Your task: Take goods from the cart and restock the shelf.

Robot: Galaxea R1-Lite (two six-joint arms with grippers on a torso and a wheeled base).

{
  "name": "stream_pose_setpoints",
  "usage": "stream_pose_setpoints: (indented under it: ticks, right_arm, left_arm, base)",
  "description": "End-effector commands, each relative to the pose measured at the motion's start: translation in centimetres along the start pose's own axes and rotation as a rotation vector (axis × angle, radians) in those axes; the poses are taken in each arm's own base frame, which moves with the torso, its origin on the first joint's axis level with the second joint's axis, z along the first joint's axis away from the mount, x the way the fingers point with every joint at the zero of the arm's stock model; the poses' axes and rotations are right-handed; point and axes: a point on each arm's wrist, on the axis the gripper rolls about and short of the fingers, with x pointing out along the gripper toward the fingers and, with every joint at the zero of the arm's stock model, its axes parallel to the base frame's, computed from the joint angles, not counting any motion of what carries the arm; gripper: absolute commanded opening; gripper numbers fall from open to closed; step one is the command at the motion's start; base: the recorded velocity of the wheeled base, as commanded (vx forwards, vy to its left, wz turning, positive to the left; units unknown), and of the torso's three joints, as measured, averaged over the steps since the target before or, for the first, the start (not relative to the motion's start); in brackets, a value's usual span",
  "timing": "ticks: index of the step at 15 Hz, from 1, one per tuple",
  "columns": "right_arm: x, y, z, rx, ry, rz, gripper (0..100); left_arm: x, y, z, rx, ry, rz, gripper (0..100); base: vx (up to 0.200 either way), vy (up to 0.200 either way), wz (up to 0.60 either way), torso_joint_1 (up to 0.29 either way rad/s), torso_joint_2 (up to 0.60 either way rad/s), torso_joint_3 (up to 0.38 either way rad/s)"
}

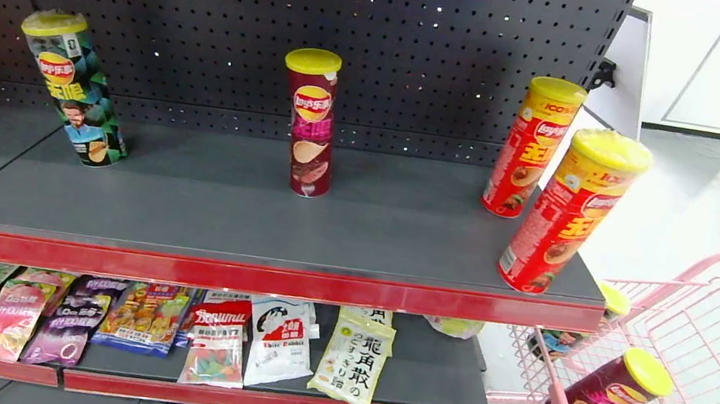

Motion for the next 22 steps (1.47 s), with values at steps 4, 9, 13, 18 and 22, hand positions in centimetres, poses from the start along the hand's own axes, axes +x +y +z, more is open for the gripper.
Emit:
stream_pose_setpoints:
  ticks: [4, 9, 13, 18, 22]
  right_arm:
    - [0.0, 0.03, 0.0, 0.0, 0.0, 0.014, 100]
    - [0.0, 0.03, 0.0, 0.002, 0.0, 0.014, 100]
    - [0.0, 0.03, 0.0, 0.002, 0.0, 0.014, 100]
    - [0.0, 0.03, 0.0, 0.002, 0.0, 0.014, 100]
    - [0.0, 0.03, 0.0, 0.002, 0.0, 0.014, 100]
  left_arm:
    - [0.01, 0.0, 0.0, -0.002, 0.001, 0.0, 100]
    - [0.01, 0.0, 0.0, 0.0, 0.001, 0.0, 100]
    - [0.01, 0.0, 0.0, -0.003, 0.001, 0.0, 100]
    - [0.01, 0.0, 0.0, -0.003, 0.001, 0.0, 100]
    - [0.01, 0.0, 0.0, -0.003, 0.001, 0.0, 100]
  base:
    - [0.0, -0.2, 0.0, 0.0, 0.01, 0.004]
    - [0.0, -0.2, 0.0, 0.001, 0.0, 0.002]
    - [0.0, 0.0, -0.3, 0.0, 0.0, 0.001]
    - [0.0, 0.0, -0.6, 0.002, 0.0, 0.003]
    - [0.0, 0.0, -0.3, 0.001, 0.0, 0.001]
